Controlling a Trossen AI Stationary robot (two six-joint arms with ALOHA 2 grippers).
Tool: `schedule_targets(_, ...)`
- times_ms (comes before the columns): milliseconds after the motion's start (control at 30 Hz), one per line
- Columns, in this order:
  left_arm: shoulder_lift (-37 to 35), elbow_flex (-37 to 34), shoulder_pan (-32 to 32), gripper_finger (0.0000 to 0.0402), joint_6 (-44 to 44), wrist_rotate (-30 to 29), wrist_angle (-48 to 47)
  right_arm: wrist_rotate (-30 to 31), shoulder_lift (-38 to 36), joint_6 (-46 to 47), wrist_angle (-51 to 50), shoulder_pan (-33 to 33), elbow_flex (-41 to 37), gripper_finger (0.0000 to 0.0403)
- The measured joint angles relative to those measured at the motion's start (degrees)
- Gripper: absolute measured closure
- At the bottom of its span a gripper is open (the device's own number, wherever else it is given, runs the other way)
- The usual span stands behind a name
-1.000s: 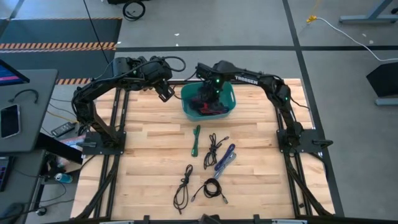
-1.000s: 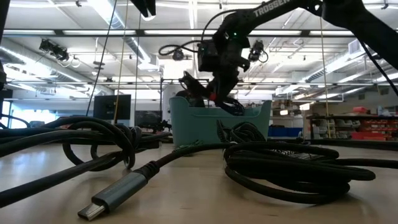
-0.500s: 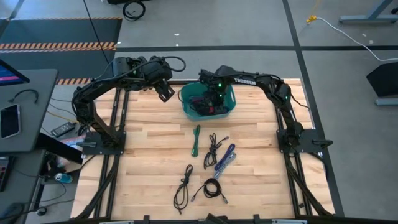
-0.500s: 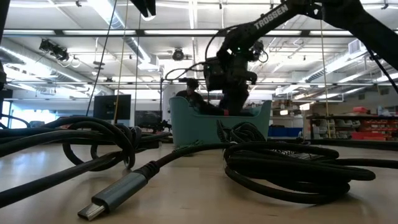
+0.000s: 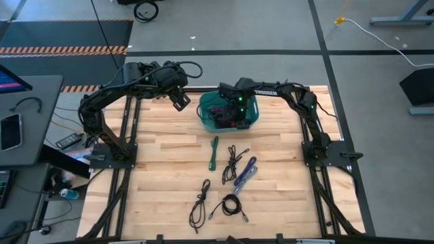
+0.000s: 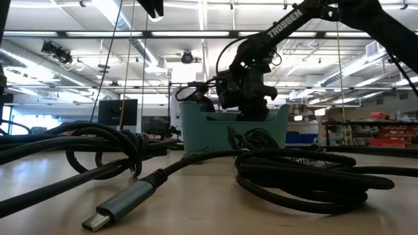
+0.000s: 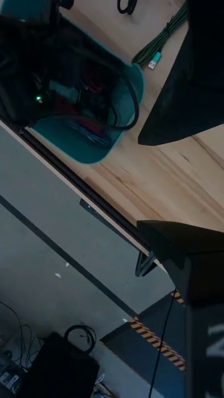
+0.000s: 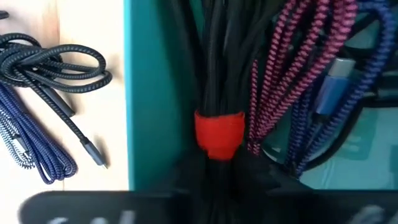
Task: Pick and place USB-C Cables
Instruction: Put the black charger cable into the light blue bin, then put the green charger cable into the light blue bin
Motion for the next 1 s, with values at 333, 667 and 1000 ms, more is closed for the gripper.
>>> schedule_targets(333, 0.00, 0.00, 0.00, 0.0187, 0.04, -0.01, 0.01, 0.61, -0.11, 2.96, -1.24, 0.53, 5.52, 0.0240)
schedule_targets(667, 0.00, 0.00, 0.00, 0.0187, 0.26, -0.01, 0.01, -0.35, -0.19, 12.47, -16.14, 3.12, 24.06, 0.0239)
schedule_targets(1000, 0.00, 0.00, 0.00, 0.0187, 1.52, 0.00, 0.00, 1.18, -4.35, 31.19, -24.41, 7.96, 27.54, 0.0239)
